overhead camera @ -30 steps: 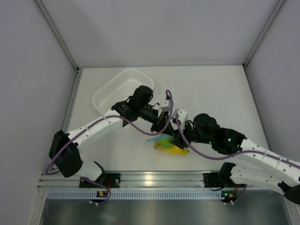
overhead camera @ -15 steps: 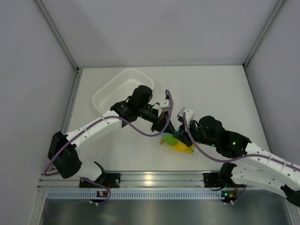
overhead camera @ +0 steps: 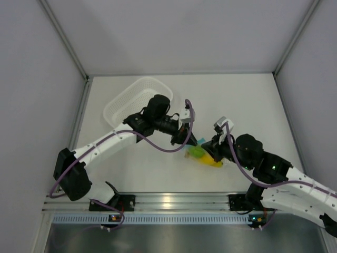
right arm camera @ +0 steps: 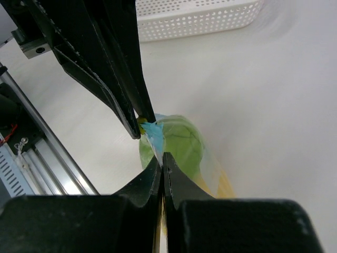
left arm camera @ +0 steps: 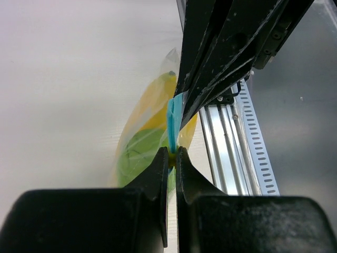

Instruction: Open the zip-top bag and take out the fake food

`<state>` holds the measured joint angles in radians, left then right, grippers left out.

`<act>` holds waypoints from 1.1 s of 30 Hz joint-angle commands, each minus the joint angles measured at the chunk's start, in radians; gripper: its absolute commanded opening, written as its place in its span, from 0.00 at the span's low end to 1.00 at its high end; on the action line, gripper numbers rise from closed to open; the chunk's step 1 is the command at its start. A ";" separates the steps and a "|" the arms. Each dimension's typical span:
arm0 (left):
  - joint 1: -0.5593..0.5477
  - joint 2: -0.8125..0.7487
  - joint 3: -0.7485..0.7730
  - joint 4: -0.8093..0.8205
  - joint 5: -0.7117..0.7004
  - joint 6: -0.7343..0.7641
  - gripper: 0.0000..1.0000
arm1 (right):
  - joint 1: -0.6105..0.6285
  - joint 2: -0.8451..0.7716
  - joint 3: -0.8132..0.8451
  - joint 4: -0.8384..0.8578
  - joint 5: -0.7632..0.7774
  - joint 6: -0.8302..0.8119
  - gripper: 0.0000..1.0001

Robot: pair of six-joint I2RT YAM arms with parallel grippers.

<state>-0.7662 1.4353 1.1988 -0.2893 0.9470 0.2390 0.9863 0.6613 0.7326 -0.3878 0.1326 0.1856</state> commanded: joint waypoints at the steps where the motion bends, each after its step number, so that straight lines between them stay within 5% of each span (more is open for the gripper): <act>1: 0.039 0.005 -0.005 -0.068 -0.047 0.029 0.00 | 0.000 -0.054 0.033 0.086 0.084 0.002 0.00; 9: 0.042 0.036 0.015 -0.067 0.030 0.025 0.00 | 0.002 -0.045 0.014 0.096 0.007 -0.015 0.00; 16: 0.039 0.011 0.015 -0.067 0.142 0.039 0.00 | -0.006 0.006 0.042 0.087 -0.048 -0.021 0.26; 20: 0.036 0.002 0.007 -0.065 0.156 0.045 0.00 | -0.008 0.038 0.059 0.087 -0.064 -0.028 0.30; 31: 0.036 0.011 0.012 -0.080 0.161 0.056 0.00 | -0.009 0.098 0.106 0.058 -0.221 -0.120 0.17; 33: 0.036 0.013 0.012 -0.085 0.154 0.056 0.00 | -0.011 0.101 0.110 0.050 -0.228 -0.127 0.04</act>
<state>-0.7307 1.4662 1.1988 -0.3805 1.0653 0.2623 0.9806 0.7601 0.7883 -0.3637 -0.0402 0.0883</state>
